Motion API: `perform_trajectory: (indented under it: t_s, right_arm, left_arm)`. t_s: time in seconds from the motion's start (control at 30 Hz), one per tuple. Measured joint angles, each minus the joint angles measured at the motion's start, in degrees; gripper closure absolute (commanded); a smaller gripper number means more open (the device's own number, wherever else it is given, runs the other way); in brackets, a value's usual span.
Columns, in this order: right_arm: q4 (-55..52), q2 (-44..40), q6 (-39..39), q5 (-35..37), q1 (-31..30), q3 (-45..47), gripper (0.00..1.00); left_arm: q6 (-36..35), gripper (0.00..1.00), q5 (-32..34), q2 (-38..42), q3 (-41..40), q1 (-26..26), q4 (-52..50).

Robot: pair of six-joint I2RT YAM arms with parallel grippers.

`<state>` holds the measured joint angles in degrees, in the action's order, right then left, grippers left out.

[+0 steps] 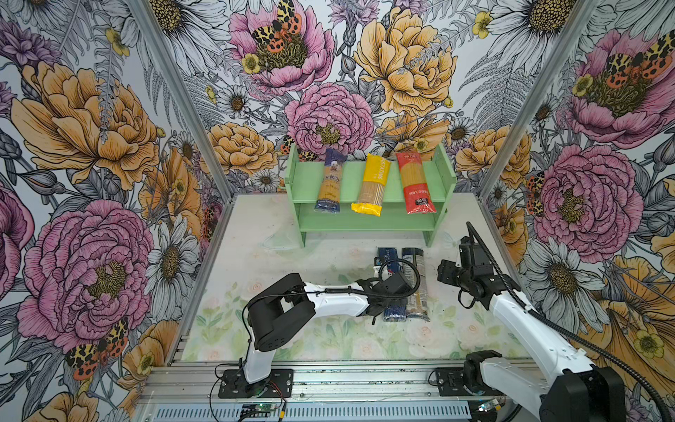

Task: Arrange pasta packages on shelves
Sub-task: Rotate the pasta box at the center of the table, then pick up the pasta bag from the center of the table.

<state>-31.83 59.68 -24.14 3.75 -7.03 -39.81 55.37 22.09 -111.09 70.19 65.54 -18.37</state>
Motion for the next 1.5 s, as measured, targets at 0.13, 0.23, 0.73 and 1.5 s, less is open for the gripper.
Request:
perform_trajectory:
  t_s: [0.13, 0.23, 0.73, 1.5]
  right_arm:
    - [0.0, -0.87, -0.24, -0.85, 0.94, 0.17, 0.29]
    - [0.0, -1.55, -0.42, -1.95, 1.68, 0.33, 0.29]
    - [0.04, -5.25, -0.39, -7.04, 2.99, 2.71, 0.29]
    - [1.4, -5.25, -0.42, -9.86, 3.74, 3.67, 0.29]
  left_arm:
    - [2.25, 0.01, 1.16, -1.25, 2.1, 2.29, -3.43]
    - [4.42, 0.01, 2.56, -1.44, 3.96, 4.39, -6.32]
    - [10.73, 0.01, 5.18, -8.24, 12.83, 6.34, -15.43]
    - [8.92, 0.01, 8.7, -9.27, 12.68, 6.19, -22.32]
